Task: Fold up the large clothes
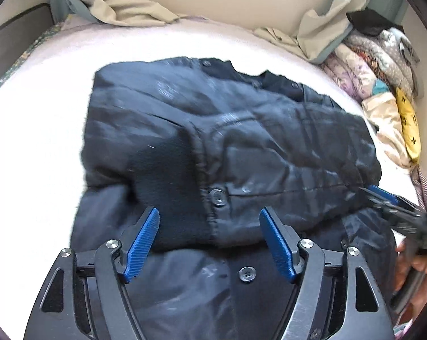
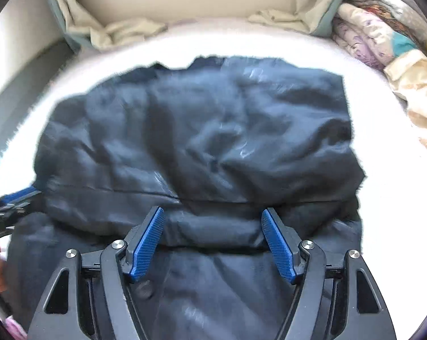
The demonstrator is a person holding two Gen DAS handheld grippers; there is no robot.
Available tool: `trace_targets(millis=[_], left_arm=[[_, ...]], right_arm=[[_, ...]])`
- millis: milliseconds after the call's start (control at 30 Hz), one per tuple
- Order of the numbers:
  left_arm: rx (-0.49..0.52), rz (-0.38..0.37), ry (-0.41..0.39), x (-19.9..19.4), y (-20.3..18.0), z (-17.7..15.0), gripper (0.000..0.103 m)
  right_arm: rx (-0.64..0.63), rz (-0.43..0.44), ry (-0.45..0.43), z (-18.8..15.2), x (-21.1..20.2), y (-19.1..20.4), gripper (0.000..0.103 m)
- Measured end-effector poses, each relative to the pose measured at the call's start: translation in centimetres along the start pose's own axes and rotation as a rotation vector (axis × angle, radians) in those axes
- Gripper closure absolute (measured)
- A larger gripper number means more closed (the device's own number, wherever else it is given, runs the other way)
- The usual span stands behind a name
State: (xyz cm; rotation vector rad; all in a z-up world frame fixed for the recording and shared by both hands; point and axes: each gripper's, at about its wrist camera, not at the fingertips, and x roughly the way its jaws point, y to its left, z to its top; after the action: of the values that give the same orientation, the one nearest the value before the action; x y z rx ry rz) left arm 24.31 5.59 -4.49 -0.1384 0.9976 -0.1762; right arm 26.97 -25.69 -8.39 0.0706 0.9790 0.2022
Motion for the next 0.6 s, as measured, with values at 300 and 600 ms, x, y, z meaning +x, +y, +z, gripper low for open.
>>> trace_targets(millis=[300, 600], left_arm=[[-0.076, -0.044, -0.021, -2.7, 3.2, 0.0, 0.026], [-0.127, -0.12, -0.044, -6.4, 5.5, -2.9, 0.025]], right_arm=[[0.253, 0.035, -0.019, -4.3, -10.3, -7.2, 0.023], [0.464, 0.082, -0.045, -14.1, -14.4, -14.1, 0.021]])
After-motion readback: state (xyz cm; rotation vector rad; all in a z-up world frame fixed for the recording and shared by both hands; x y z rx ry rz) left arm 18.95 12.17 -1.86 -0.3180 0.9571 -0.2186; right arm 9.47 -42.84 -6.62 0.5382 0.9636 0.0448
